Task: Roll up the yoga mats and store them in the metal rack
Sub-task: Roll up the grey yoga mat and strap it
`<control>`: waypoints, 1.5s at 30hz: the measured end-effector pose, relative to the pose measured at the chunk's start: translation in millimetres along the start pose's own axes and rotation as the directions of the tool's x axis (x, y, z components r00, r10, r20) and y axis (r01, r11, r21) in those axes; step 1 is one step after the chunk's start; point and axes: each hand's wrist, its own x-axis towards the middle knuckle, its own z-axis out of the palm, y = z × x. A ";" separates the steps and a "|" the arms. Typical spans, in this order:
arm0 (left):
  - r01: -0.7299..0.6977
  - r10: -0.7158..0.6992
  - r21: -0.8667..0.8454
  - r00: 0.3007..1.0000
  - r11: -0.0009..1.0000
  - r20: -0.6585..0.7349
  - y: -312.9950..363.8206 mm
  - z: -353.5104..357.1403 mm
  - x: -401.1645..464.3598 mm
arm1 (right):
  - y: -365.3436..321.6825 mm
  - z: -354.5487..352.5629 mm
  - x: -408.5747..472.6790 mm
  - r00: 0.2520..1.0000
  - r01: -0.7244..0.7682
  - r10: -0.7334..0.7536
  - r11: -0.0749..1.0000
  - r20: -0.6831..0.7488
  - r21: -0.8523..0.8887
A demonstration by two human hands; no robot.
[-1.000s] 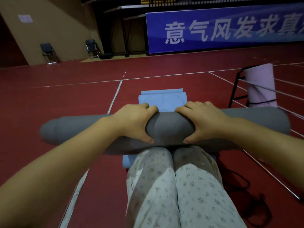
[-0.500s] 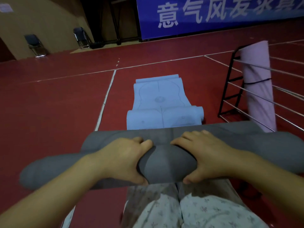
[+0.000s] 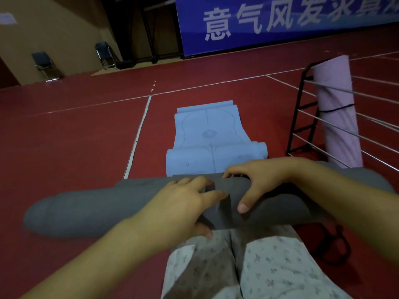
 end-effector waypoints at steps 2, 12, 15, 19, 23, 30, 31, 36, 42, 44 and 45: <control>0.044 -0.044 -0.019 0.999 0.999 -0.007 0.6 4.8 5.1 | 4.0 -7.8 8.2 0.999 -0.029 0.029 1.000 0.043 -0.006; 0.045 -0.012 -0.237 0.990 0.971 0.138 -36.7 -6.1 35.7 | 3.7 -27.1 10.1 0.994 -0.021 0.018 0.999 -0.107 -0.026; 0.085 -0.023 -0.327 0.982 0.941 0.189 -50.3 -10.3 46.6 | 4.2 -18.4 -6.0 0.953 0.069 -0.088 0.995 -0.290 -0.073; 0.125 -0.002 -0.448 0.964 0.885 0.265 -67.0 -18.0 63.1 | 10.3 -4.1 -20.2 0.912 0.173 -0.222 0.971 -0.345 -0.166; 0.224 0.000 -0.565 0.929 0.794 0.369 -86.6 -18.5 78.2 | 15.3 6.9 -19.5 0.881 0.147 -0.264 0.941 -0.392 -0.304; 0.226 -0.076 -0.588 0.960 0.777 0.269 -86.1 -19.3 81.8 | 28.0 -3.9 -4.3 0.867 0.188 -0.216 0.976 -0.449 -0.106; 0.197 -0.103 -0.538 0.974 0.820 0.200 -83.0 -19.4 77.1 | 28.4 -6.4 -2.6 0.871 0.194 -0.212 0.977 -0.444 -0.085; 0.081 -0.092 -0.214 0.995 0.973 -0.045 -52.2 -12.6 50.8 | 36.5 -20.7 10.2 0.912 0.184 -0.152 0.982 -0.381 0.050; 0.173 -0.173 -0.030 0.985 0.985 -0.008 -38.8 7.8 46.8 | 45.3 -35.3 23.6 0.939 0.164 -0.111 0.976 -0.324 0.140; 0.184 -0.185 -0.076 0.983 0.980 -0.007 -43.7 8.7 52.7 | 46.9 -39.5 27.9 0.946 0.141 -0.089 0.979 -0.312 0.148; 0.182 -0.182 -0.107 0.983 0.977 0.003 -47.4 8.1 56.3 | 47.3 -41.2 29.9 0.949 0.126 -0.077 0.981 -0.306 0.146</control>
